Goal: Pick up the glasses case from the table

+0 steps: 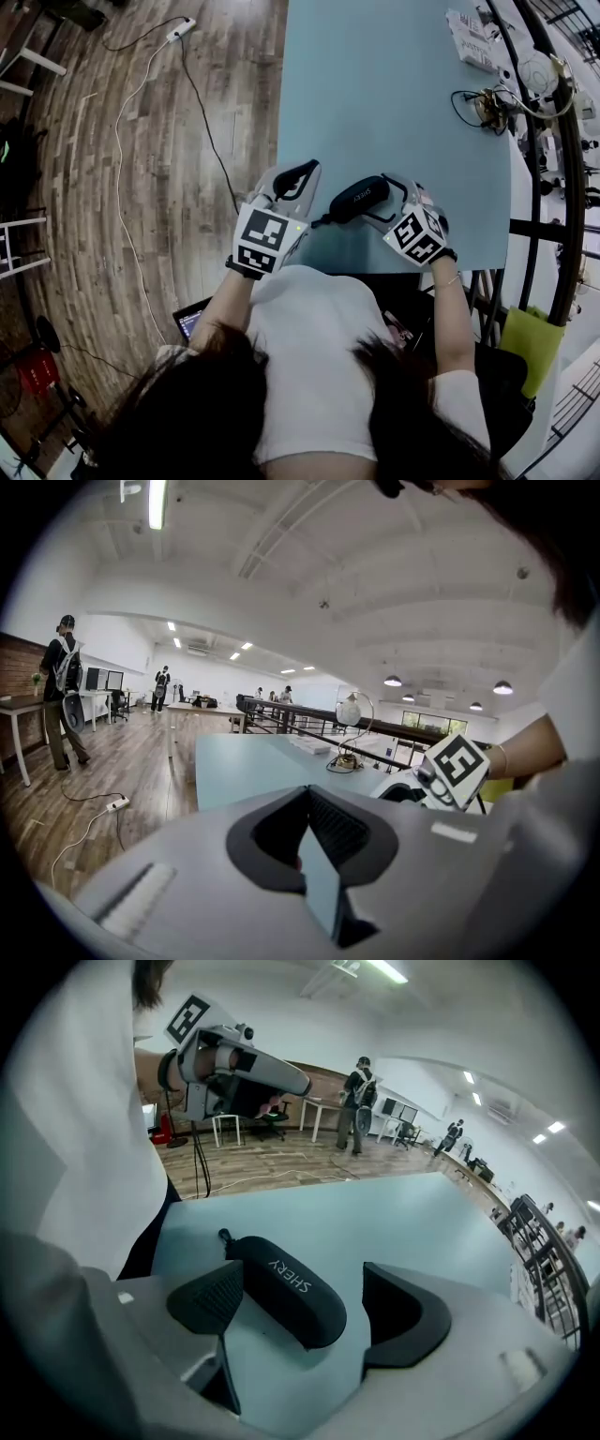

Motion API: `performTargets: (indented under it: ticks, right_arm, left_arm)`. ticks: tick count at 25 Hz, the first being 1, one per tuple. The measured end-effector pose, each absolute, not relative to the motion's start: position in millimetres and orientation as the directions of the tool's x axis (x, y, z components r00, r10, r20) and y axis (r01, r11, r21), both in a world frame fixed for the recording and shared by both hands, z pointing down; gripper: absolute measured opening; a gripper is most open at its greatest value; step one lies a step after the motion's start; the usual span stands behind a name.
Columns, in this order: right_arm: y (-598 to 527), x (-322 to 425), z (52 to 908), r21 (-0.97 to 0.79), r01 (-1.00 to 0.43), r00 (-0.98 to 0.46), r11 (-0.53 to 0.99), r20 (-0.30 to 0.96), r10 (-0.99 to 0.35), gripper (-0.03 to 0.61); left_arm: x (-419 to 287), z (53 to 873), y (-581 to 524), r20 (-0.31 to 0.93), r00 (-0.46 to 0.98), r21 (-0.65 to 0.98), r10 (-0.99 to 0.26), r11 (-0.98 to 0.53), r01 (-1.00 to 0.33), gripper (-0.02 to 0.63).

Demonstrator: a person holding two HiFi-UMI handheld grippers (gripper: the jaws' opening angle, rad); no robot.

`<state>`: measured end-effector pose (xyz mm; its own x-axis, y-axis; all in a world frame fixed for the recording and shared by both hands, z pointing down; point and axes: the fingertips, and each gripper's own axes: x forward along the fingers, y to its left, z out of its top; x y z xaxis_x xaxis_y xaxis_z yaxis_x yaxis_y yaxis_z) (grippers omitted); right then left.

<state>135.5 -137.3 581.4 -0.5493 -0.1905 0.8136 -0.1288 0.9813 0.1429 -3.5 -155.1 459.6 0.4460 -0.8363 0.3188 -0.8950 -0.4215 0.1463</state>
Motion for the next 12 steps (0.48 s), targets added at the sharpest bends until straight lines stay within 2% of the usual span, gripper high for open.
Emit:
performTargets:
  ticks: [12]
  right_arm:
    - [-131,132,616,0.16,0.203,-0.417,0.966,0.907,-0.063,0.373]
  left_arm:
    - [-4,467,-159,0.332,0.434,0.159,-0.838,-0.404,-0.901,0.057]
